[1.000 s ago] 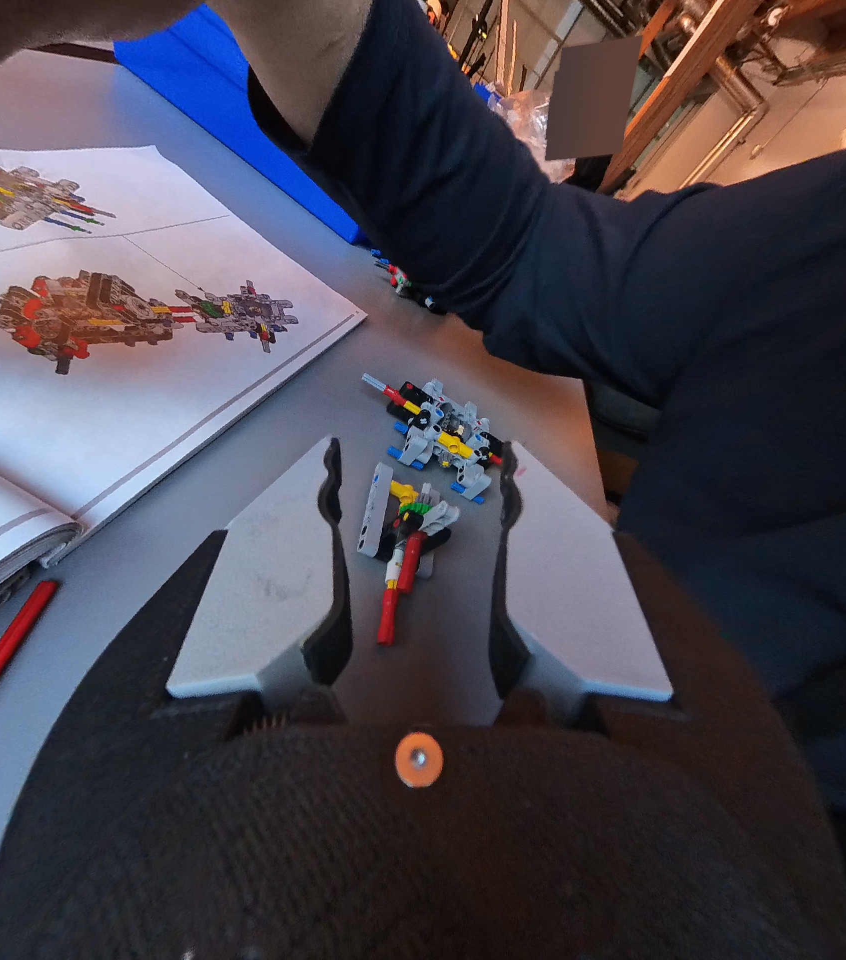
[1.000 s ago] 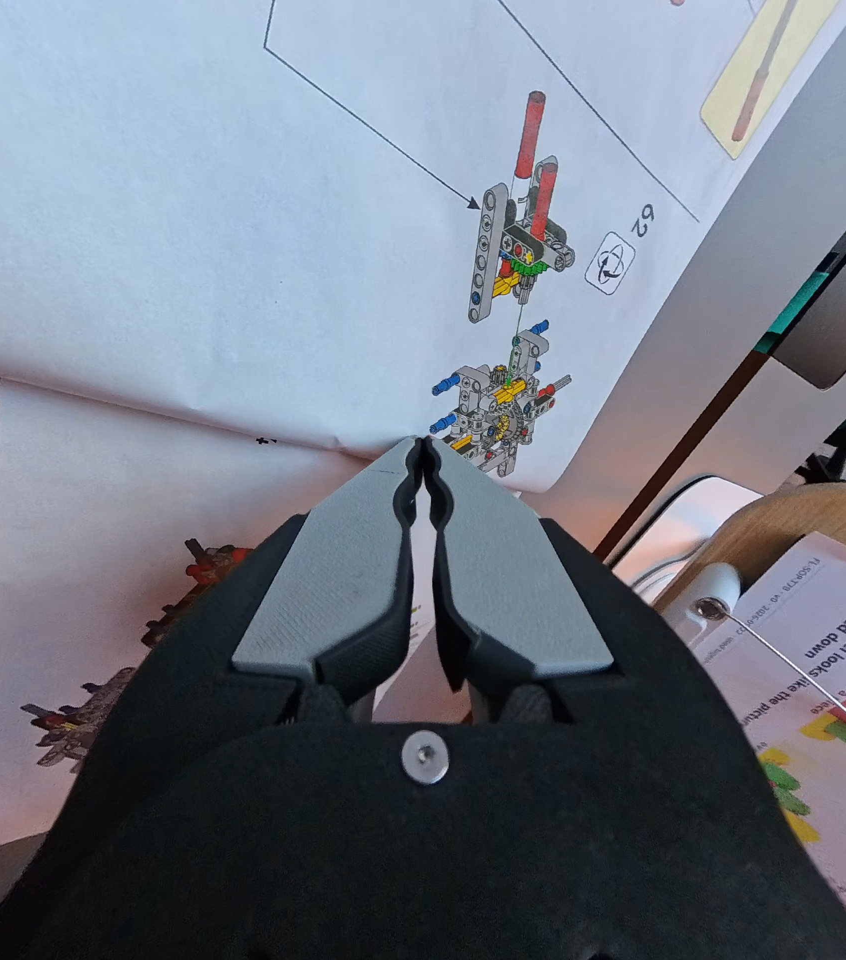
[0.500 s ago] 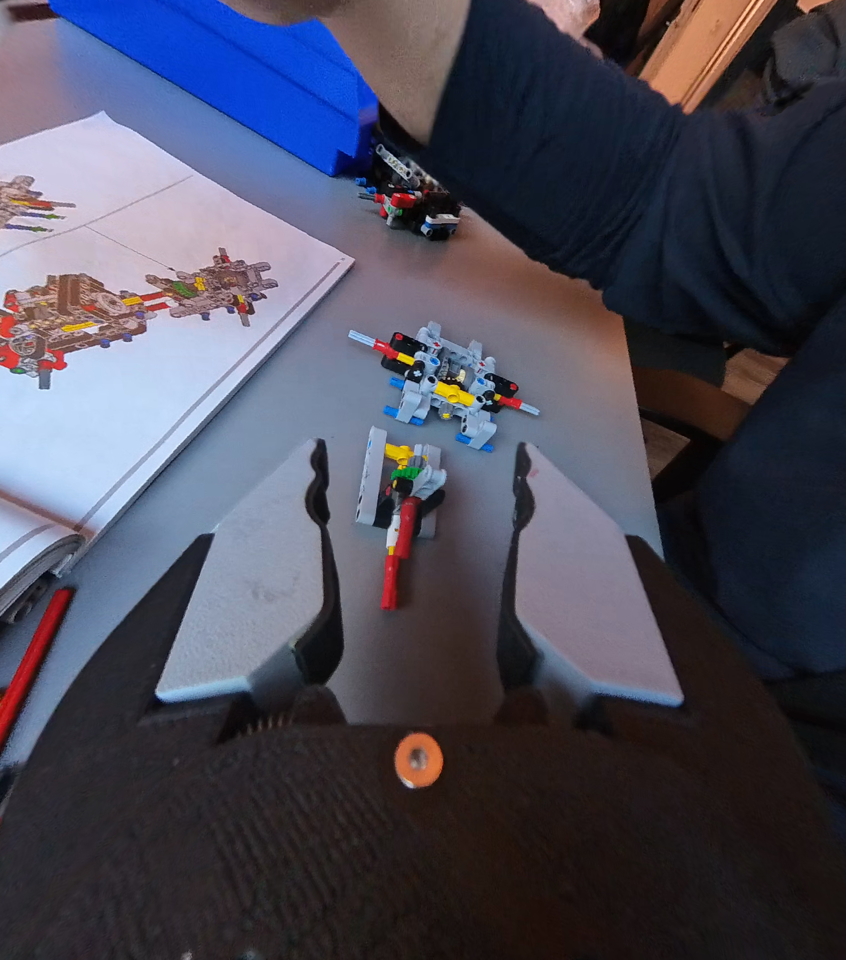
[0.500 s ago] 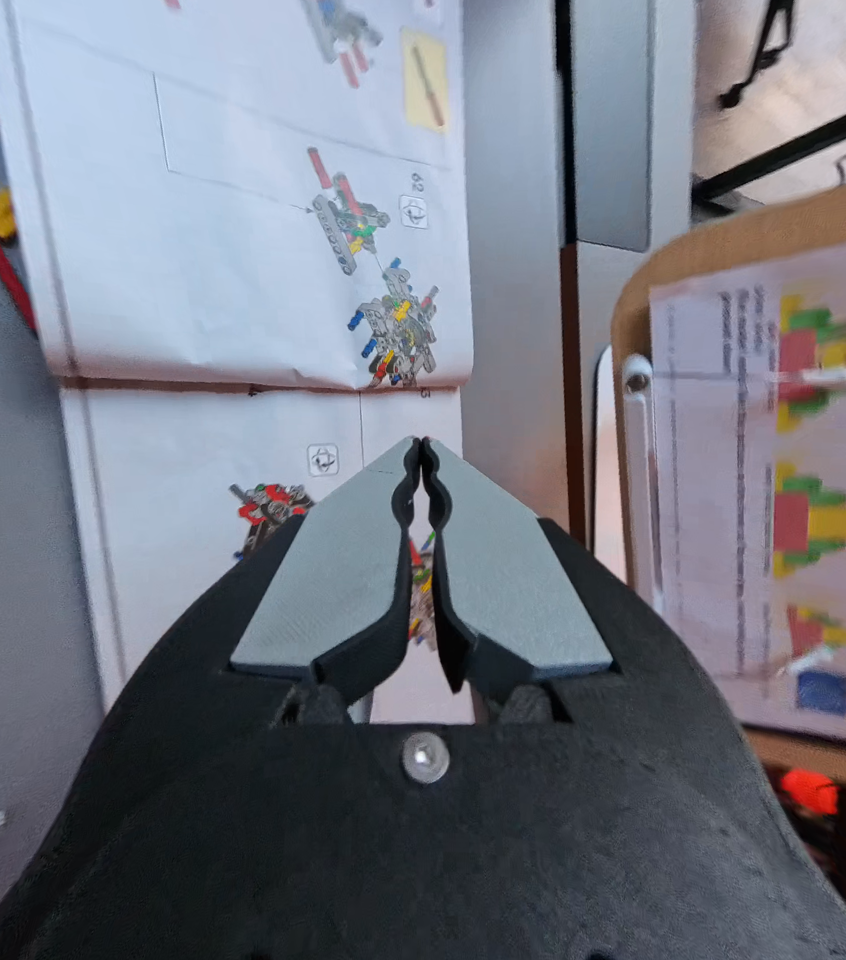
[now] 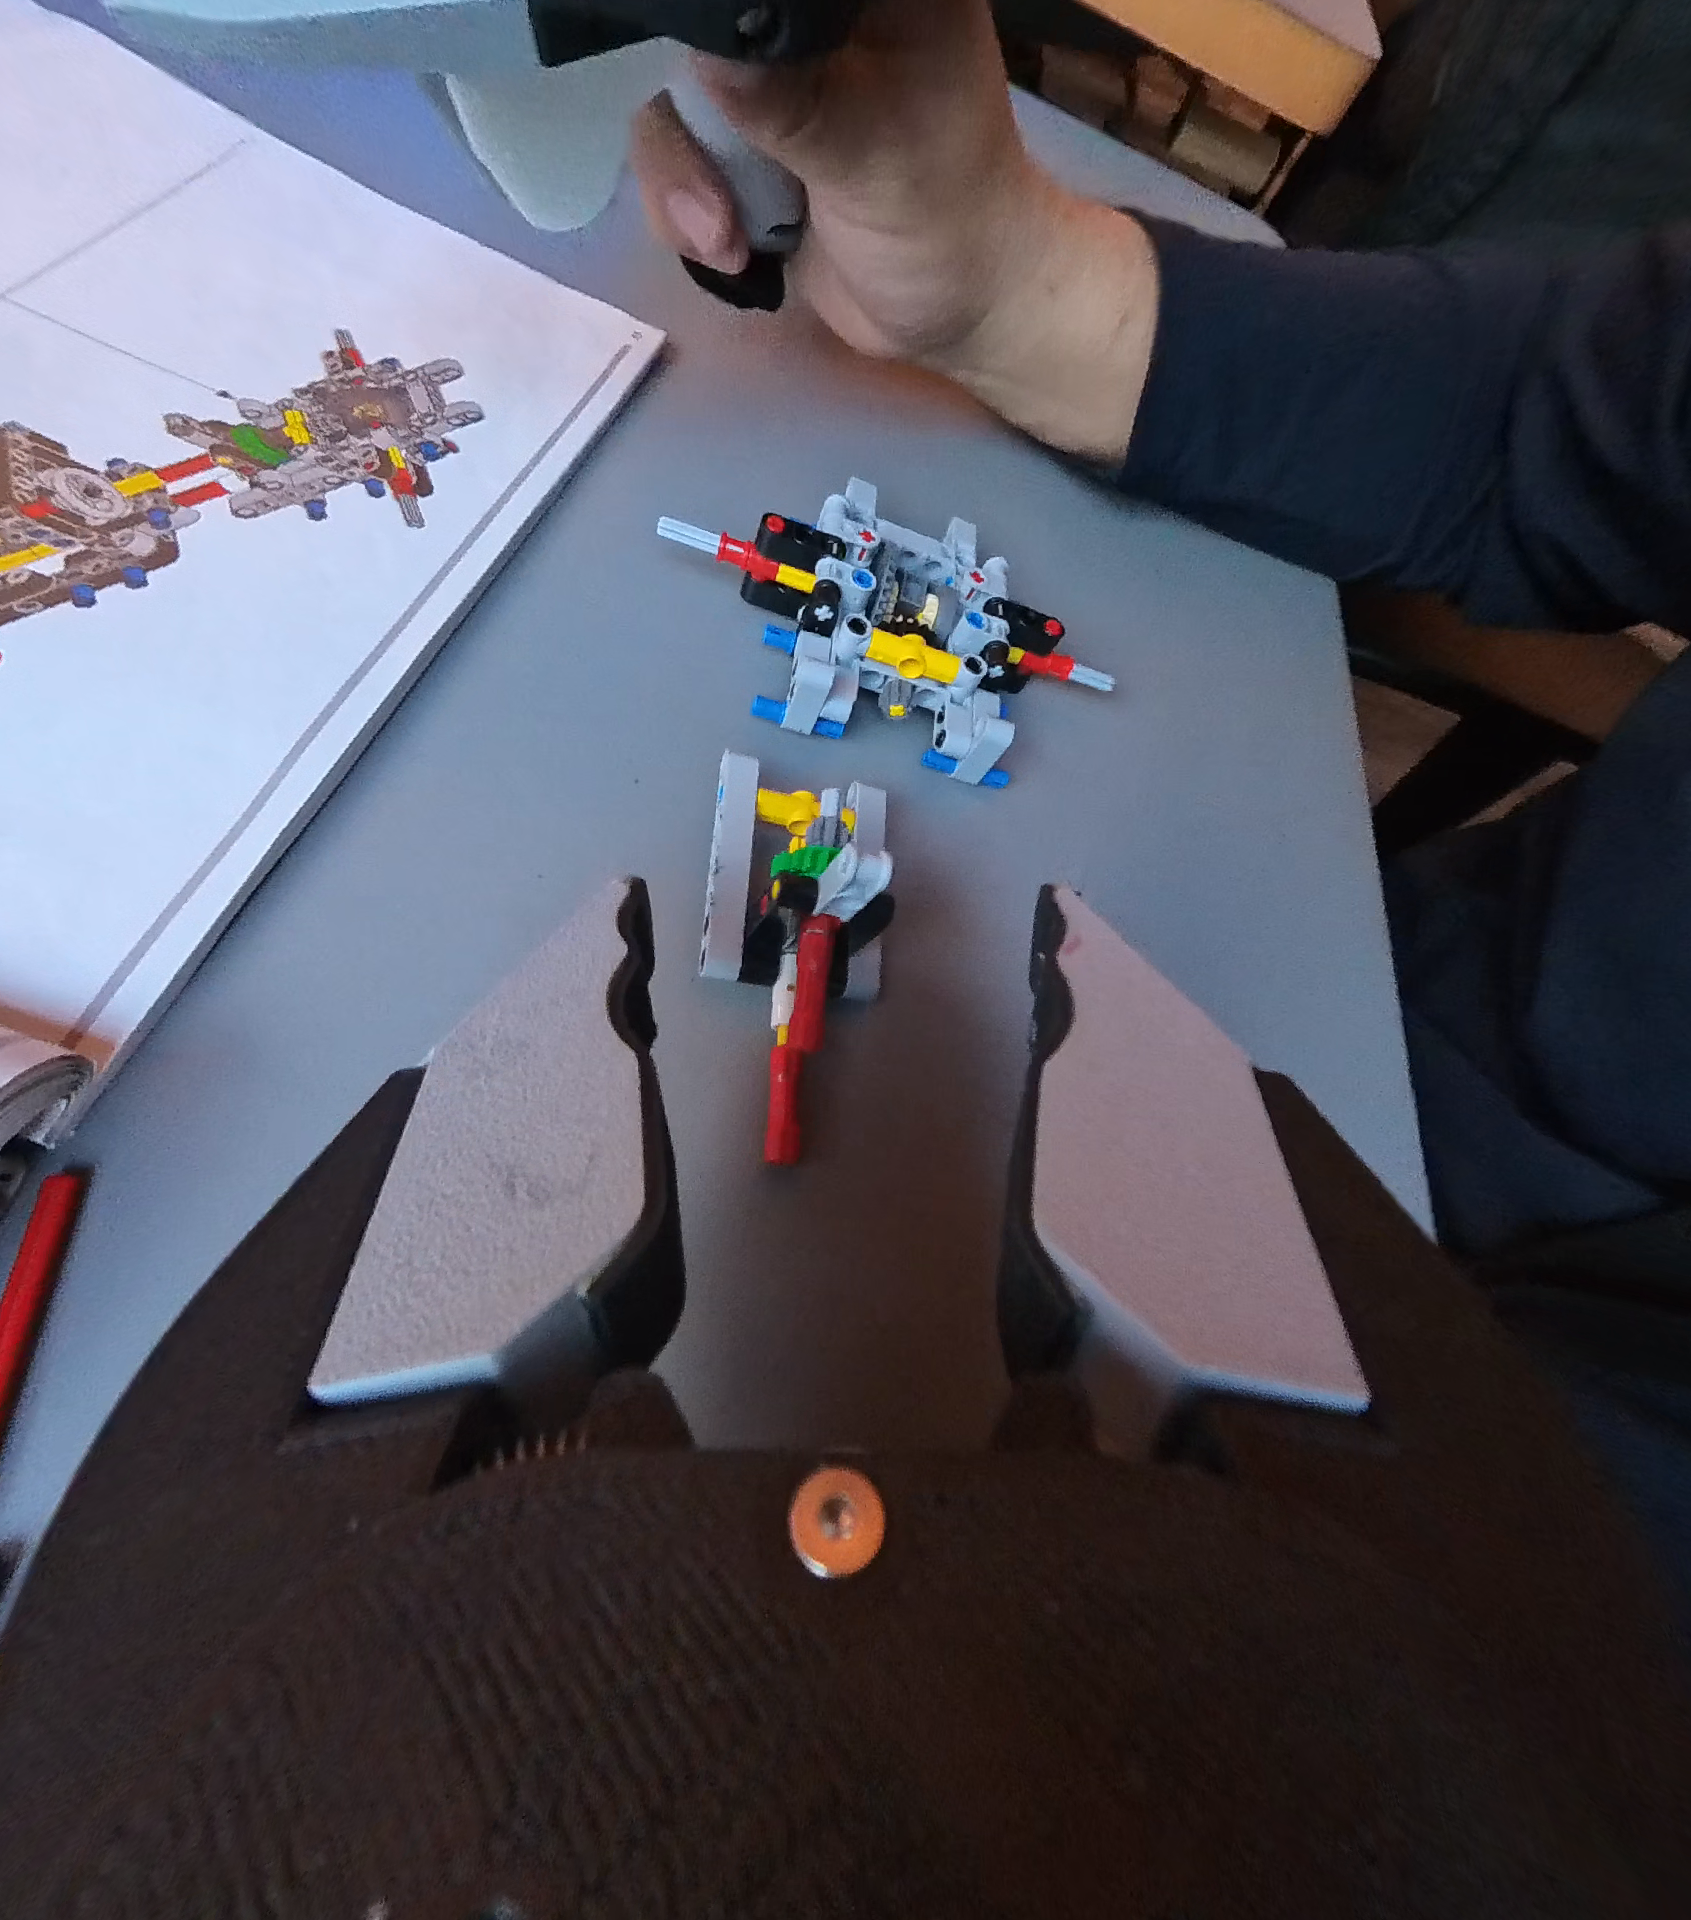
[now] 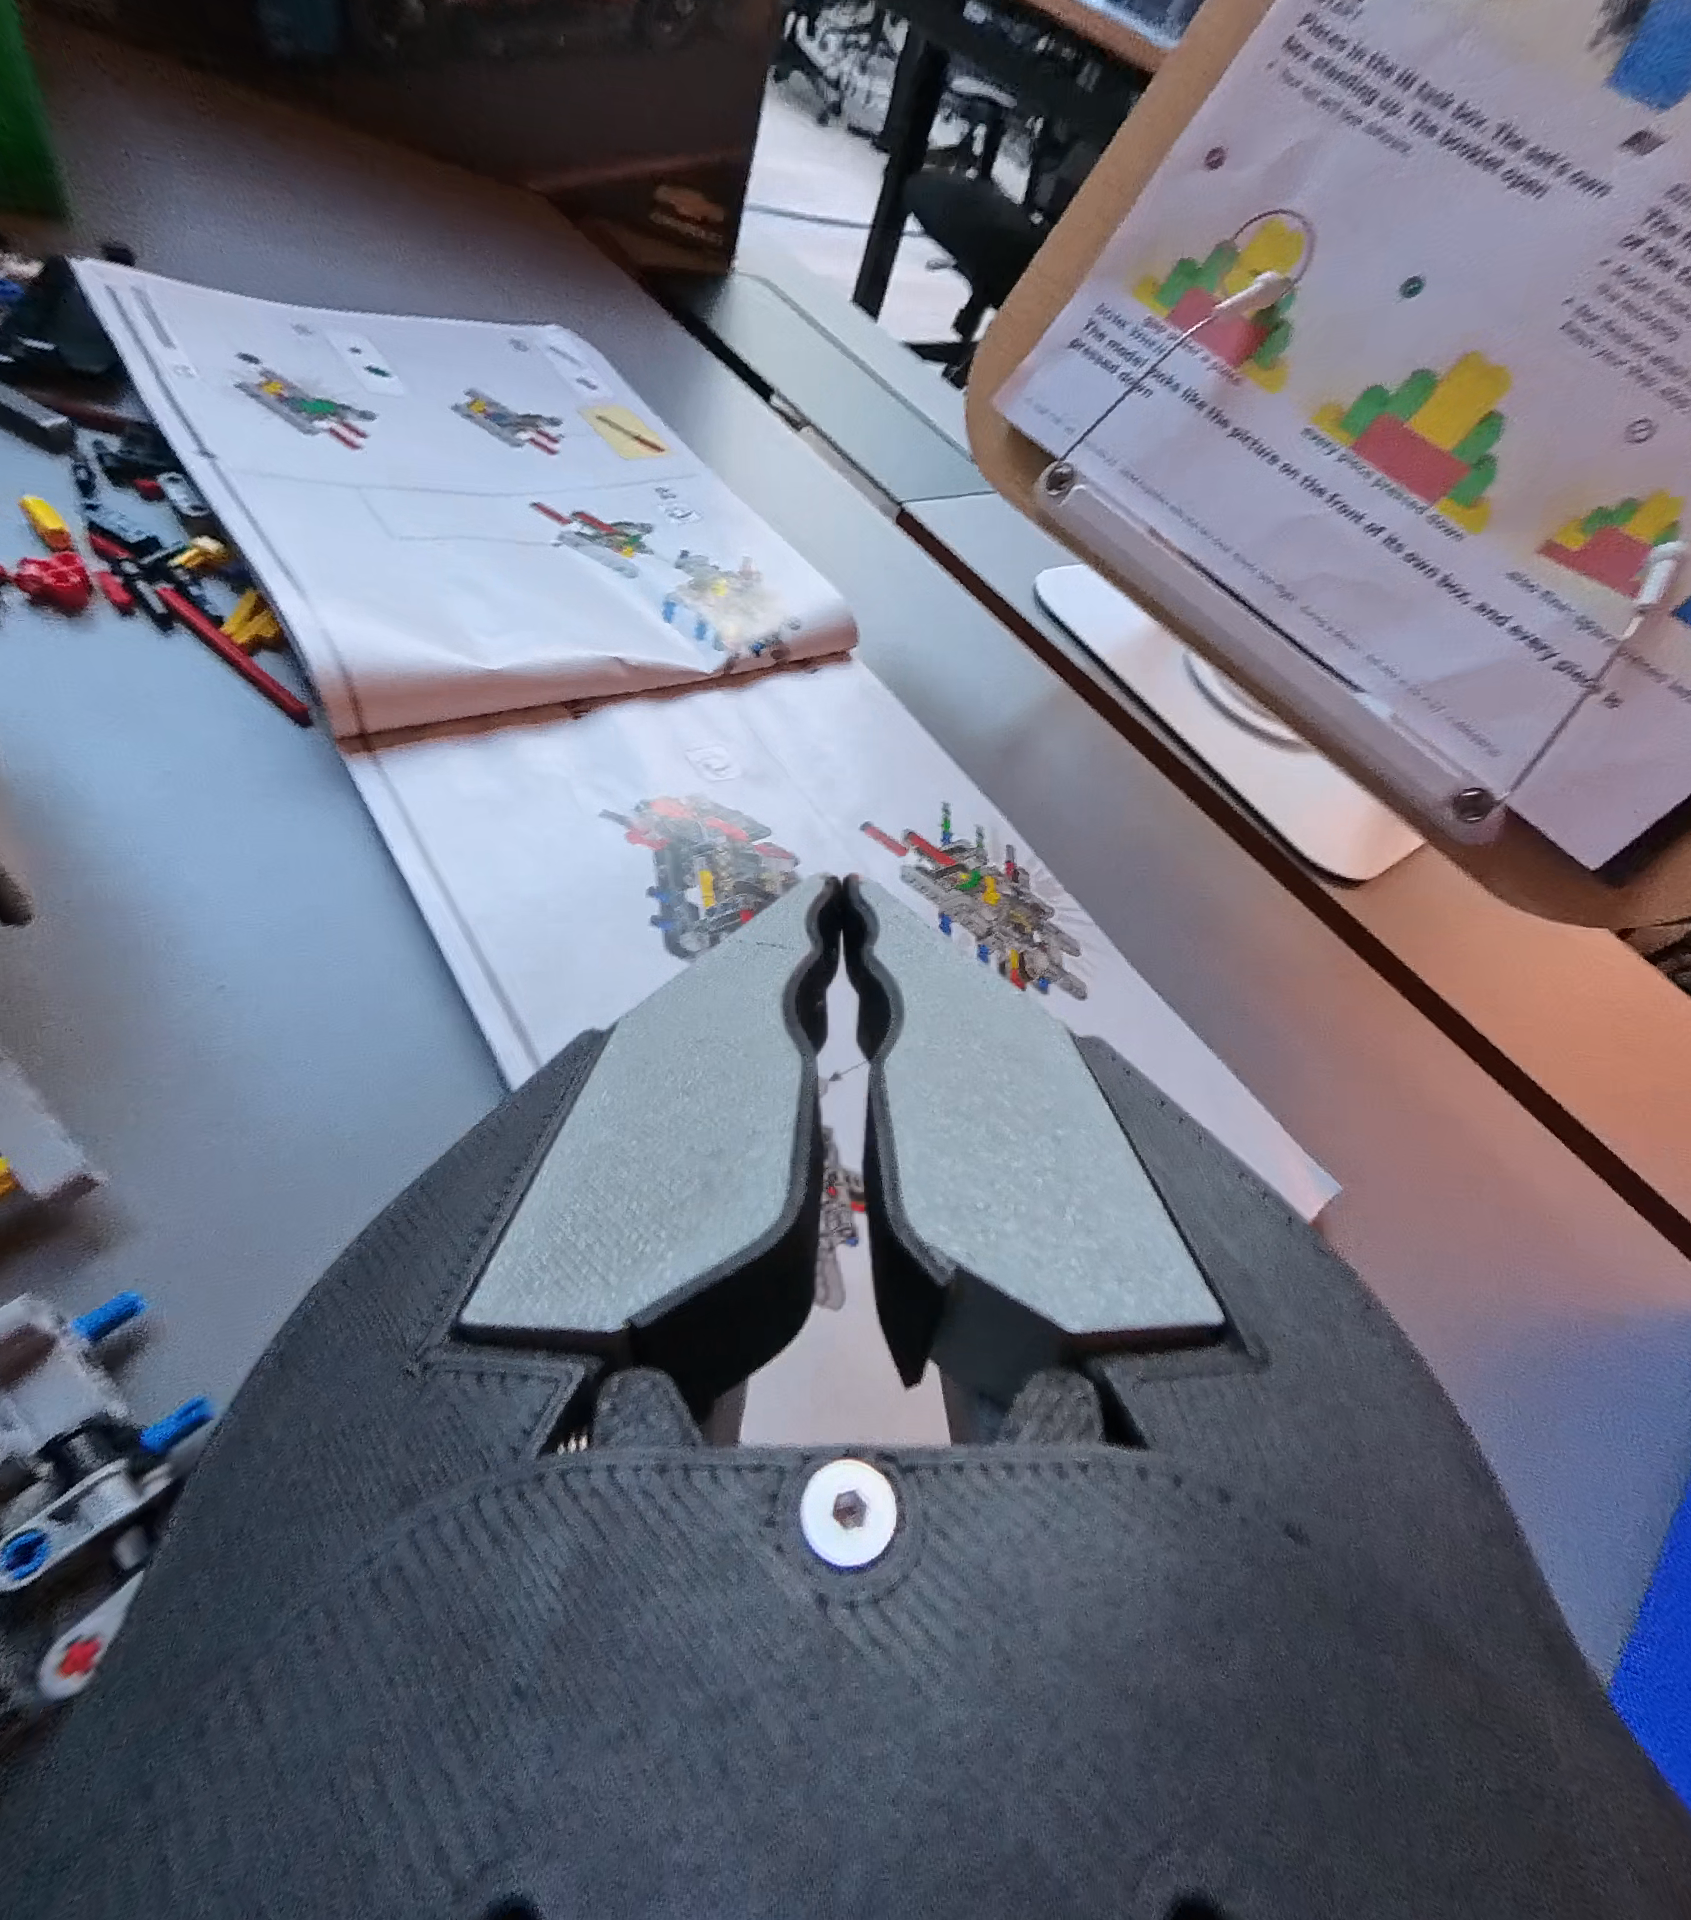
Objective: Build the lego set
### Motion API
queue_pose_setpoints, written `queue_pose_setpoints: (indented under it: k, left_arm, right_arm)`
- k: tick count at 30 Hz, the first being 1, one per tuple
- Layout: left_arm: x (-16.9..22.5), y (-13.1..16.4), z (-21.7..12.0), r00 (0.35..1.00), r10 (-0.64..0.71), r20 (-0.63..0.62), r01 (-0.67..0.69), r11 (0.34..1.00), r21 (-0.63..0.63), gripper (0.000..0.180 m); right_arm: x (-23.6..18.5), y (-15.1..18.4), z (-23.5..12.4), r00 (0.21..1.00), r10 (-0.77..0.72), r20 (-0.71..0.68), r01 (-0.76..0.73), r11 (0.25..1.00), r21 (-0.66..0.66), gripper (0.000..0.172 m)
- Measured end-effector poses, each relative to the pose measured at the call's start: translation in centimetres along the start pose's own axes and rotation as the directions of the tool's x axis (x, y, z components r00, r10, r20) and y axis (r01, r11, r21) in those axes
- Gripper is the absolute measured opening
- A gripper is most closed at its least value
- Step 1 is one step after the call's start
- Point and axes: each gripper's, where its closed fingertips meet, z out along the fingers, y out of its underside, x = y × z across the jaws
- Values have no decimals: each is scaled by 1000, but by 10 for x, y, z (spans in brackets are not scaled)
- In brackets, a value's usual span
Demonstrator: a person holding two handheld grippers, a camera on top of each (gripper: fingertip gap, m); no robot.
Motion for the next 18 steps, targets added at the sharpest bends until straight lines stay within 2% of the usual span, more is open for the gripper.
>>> queue_pose_setpoints:
  k: [8, 18]
  left_arm:
    - [-5, 8, 6, 1000, 5, 23, -4, 999, -37, 67]
    - [1, 8, 7, 1000, 0, -2, 0, 999, -38, 65]
  right_arm:
    - [-11, 21, 22, 987, 110, 116, -102, 992, -68, 0]
    - [-10, 29, 25, 955, 229, 190, -211, 971, -111, 0]
